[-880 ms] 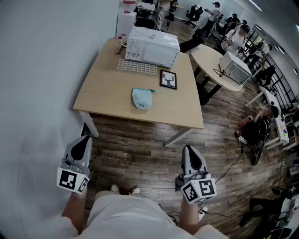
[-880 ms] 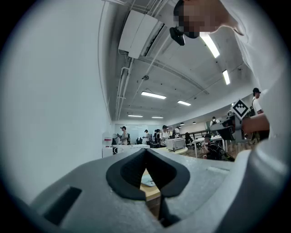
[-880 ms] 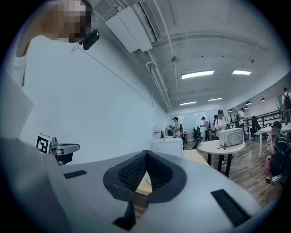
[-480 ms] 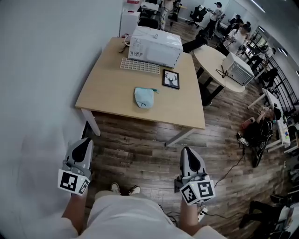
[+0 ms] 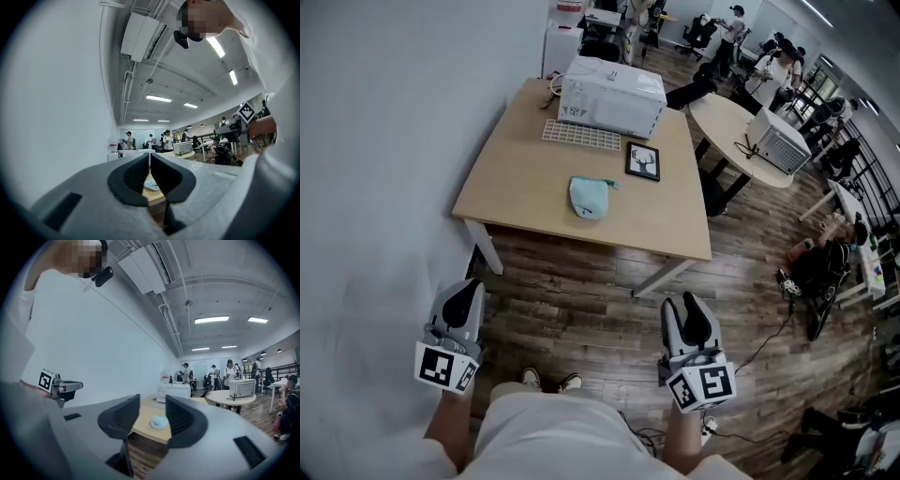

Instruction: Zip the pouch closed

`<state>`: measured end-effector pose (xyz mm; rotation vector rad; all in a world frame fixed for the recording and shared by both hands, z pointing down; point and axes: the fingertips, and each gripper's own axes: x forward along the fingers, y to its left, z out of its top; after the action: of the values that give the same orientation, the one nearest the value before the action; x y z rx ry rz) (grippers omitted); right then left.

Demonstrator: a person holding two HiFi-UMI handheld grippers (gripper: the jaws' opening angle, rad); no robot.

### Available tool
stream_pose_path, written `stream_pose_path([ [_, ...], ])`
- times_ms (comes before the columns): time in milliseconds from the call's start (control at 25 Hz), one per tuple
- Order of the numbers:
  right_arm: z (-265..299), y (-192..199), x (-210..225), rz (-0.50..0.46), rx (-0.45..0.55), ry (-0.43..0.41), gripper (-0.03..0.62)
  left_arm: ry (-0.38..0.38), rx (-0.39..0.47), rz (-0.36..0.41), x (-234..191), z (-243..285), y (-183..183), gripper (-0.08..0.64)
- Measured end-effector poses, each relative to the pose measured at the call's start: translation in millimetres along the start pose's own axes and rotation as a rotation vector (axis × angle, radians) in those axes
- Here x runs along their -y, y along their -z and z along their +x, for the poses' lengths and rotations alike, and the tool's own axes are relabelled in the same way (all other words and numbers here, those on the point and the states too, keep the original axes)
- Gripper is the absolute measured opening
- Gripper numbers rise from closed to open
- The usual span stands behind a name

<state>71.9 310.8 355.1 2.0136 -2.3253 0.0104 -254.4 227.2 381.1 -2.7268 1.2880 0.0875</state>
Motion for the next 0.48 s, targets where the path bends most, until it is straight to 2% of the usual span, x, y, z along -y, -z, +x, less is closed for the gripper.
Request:
stream_pose_path([
  [40,-2,-1,6,0.007,0.002,0.001,0.188,-0.006,0.006,-0.002,-1,1,-1,0.042],
  [80,-4,-2,12,0.012,0.008,0.008,0.197,-0.012,0.014,-0.008,-2,1,-2,0.138],
  [160,-9,-4,26,0.021,0.02,0.024,0.246,-0.027,0.033,-0.019,-5,1,-5,0.226],
  [240,-14,-6,37,0.04,0.033,0.018,0.276,-0.039,0.048,-0.017,-5,2,-7,0.277],
  [360,-18,-8,48,0.057,0.054,-0.008,0.399,-0.055,0.051,-0.003,-2,7,-8,0.386],
  [480,-18,-6,54,0.045,0.05,-0.02,0.42,-0.065,0.036,0.002,2,11,-5,0.425],
])
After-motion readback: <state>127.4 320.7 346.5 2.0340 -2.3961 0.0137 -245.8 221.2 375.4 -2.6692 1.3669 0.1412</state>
